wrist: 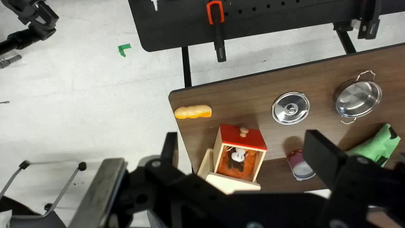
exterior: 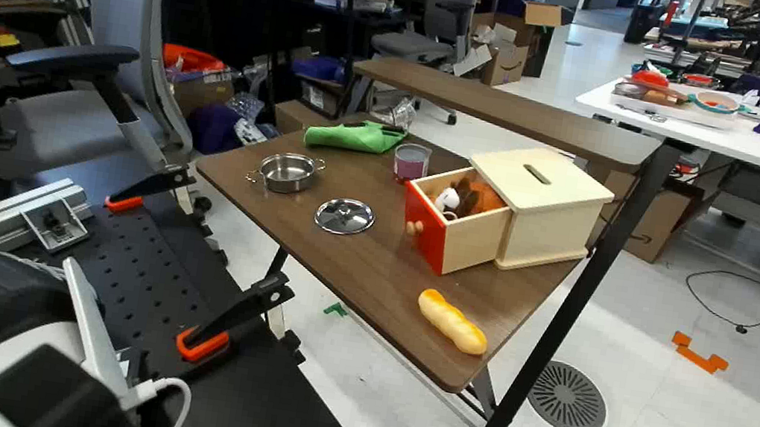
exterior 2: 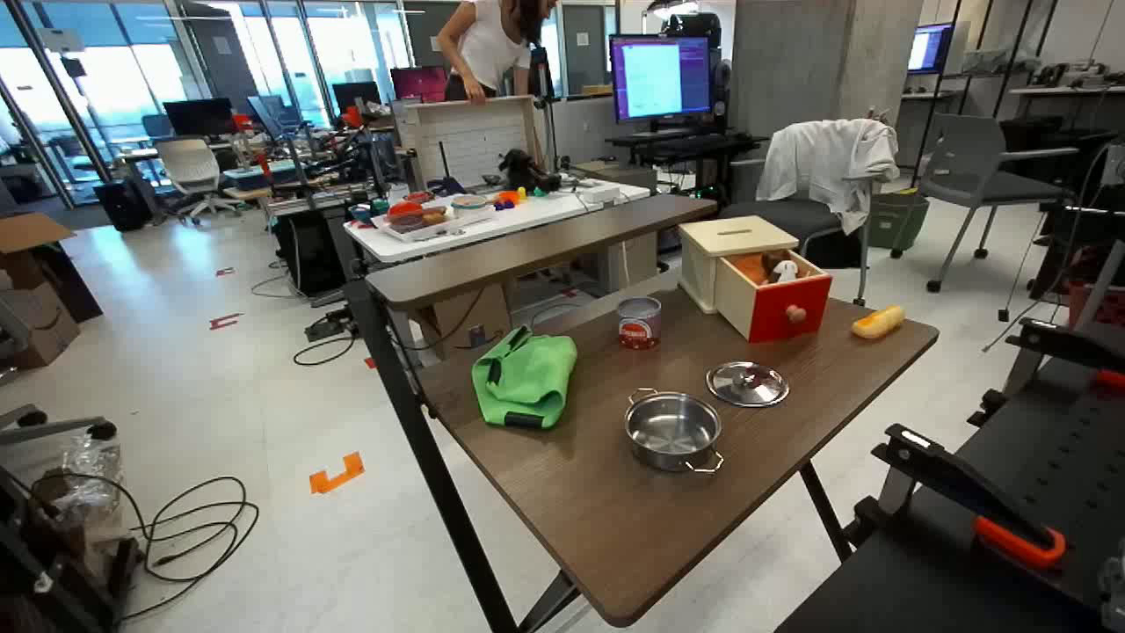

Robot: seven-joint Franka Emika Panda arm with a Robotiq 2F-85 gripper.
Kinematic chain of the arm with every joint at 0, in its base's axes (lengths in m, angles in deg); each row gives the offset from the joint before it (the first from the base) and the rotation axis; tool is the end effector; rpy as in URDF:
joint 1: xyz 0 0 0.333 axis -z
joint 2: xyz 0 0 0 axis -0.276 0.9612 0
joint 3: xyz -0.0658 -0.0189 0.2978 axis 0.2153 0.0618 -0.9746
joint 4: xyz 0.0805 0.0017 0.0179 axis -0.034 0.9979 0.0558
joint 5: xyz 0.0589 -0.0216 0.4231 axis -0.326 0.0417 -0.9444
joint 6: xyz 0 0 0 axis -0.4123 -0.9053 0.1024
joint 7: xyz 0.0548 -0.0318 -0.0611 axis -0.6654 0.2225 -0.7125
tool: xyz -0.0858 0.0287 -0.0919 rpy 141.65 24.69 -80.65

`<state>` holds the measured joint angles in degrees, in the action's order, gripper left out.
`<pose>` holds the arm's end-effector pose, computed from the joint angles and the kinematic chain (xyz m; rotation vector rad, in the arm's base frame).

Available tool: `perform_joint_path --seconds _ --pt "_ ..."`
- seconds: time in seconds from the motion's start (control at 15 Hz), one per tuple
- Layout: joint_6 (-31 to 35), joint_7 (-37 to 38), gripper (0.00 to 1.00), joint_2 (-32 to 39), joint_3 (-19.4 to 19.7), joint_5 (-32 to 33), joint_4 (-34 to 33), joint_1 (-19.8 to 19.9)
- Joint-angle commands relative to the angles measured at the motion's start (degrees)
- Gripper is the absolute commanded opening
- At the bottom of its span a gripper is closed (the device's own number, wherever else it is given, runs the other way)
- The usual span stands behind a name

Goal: Close the drawer

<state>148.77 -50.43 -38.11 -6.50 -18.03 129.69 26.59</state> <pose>0.3336 -0.1127 0.4135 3.0336 -0.1703 0.3171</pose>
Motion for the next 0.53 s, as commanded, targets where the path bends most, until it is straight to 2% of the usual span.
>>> perform_joint_path --seconds 0.0,0.47 --pt "-0.3 0.0 1.0 0.1 0.0 0.0 0.2 0.0" --pt "-0.3 0.0 1.0 0.4 0.0 0.0 1.1 0.0"
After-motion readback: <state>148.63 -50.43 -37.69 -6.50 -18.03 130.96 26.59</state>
